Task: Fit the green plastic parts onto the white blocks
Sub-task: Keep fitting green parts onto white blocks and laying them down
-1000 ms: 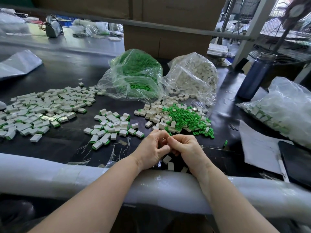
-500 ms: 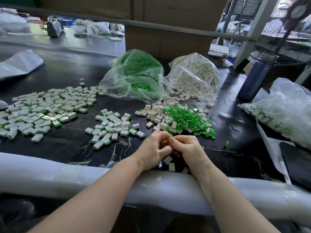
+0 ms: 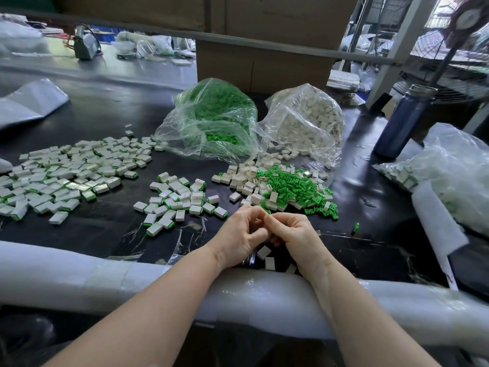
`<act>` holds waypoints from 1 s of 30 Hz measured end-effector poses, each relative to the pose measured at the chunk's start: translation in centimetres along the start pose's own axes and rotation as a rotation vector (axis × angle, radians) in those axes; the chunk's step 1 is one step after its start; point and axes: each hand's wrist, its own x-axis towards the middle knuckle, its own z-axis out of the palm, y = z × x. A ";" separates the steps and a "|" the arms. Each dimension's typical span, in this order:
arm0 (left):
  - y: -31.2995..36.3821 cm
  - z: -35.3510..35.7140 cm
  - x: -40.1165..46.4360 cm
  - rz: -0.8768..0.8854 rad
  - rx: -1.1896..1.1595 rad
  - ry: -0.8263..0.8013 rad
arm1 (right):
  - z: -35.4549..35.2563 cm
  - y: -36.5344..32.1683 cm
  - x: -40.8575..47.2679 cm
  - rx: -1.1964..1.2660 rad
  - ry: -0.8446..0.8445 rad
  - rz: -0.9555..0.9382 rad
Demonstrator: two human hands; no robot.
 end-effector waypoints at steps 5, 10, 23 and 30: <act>-0.1 0.0 0.1 0.005 0.065 -0.017 | -0.1 -0.2 -0.1 -0.017 0.001 0.003; -0.1 0.0 0.0 0.004 0.069 -0.026 | -0.1 -0.2 -0.1 -0.004 0.026 0.000; -0.1 -0.1 0.2 -0.050 0.053 0.163 | -0.1 0.6 0.3 -0.080 0.197 -0.070; -0.2 -0.1 0.2 -0.043 0.063 0.159 | -0.2 0.5 0.2 -0.175 0.213 -0.142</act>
